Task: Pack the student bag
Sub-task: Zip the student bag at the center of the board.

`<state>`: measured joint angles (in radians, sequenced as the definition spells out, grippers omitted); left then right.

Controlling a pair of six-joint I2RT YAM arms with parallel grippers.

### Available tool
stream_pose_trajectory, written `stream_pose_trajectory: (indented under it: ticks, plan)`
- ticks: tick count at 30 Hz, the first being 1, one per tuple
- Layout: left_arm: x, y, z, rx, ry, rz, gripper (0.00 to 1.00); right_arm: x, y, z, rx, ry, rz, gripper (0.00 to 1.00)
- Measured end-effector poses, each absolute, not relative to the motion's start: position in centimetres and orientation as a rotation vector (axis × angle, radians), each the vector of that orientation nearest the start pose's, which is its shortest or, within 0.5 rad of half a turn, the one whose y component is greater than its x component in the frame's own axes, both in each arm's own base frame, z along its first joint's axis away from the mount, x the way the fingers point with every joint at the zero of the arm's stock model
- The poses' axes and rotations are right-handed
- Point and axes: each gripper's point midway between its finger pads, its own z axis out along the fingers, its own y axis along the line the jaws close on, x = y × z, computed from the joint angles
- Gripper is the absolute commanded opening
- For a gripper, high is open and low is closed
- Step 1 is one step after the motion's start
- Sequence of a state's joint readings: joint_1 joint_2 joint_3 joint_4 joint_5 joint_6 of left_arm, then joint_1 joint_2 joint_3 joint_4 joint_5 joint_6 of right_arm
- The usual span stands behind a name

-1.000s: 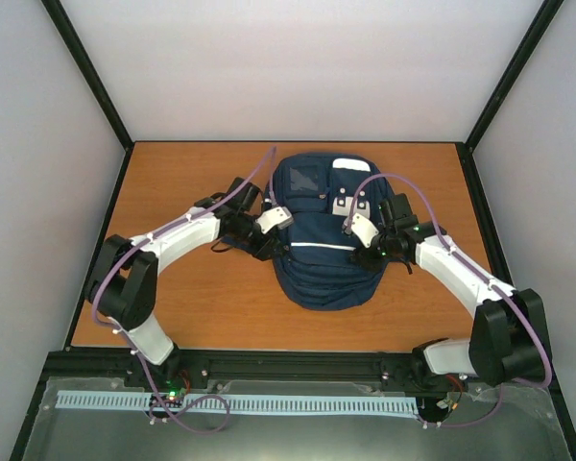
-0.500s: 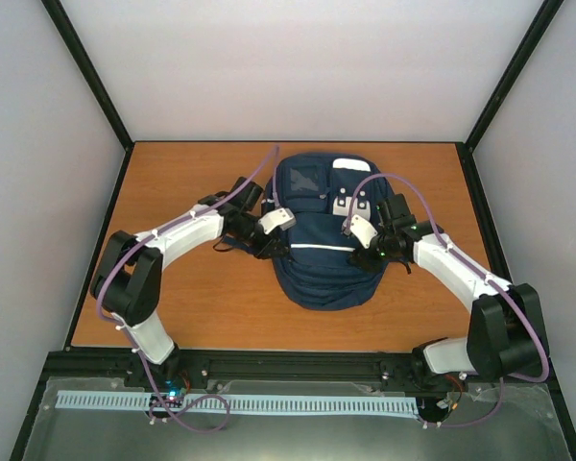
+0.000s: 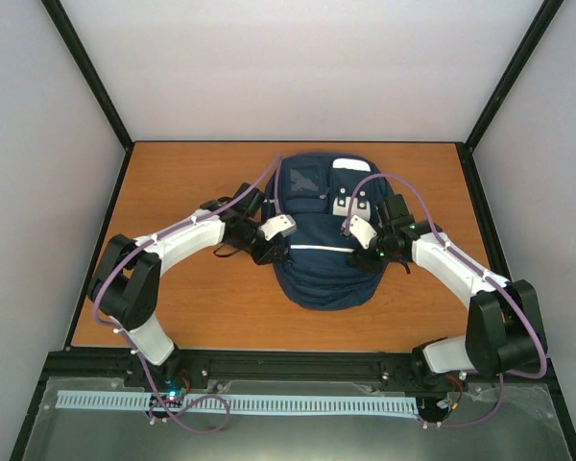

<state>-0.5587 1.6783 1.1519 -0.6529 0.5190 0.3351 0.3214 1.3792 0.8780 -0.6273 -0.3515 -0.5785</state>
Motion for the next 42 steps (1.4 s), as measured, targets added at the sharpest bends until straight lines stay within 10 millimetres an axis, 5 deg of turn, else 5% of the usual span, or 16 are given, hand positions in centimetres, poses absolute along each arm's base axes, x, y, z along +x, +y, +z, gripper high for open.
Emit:
stream_pose_trajectory:
  ticks: [7,14,22,35,42]
  plan:
    - [27.6,-26.7,9.4,1.264,2.424,-0.721,0.01,27.9,15.5,9.5,-1.240,2.327,0.388,0.54]
    - [27.0,-26.9,9.9,1.249,2.435,-0.722,0.01,27.9,15.5,8.9,-1.245,2.345,0.394,0.54]
    - [23.9,-28.6,10.0,1.321,2.458,-0.764,0.01,27.8,15.5,7.8,-1.253,2.382,0.407,0.54]
    - [19.6,-33.0,10.6,1.428,2.472,-0.905,0.01,27.6,15.3,7.5,-1.251,2.403,0.403,0.54]
    - [19.1,-34.7,9.8,1.355,2.535,-0.958,0.06,28.2,14.4,7.4,-1.223,2.423,0.356,0.54]
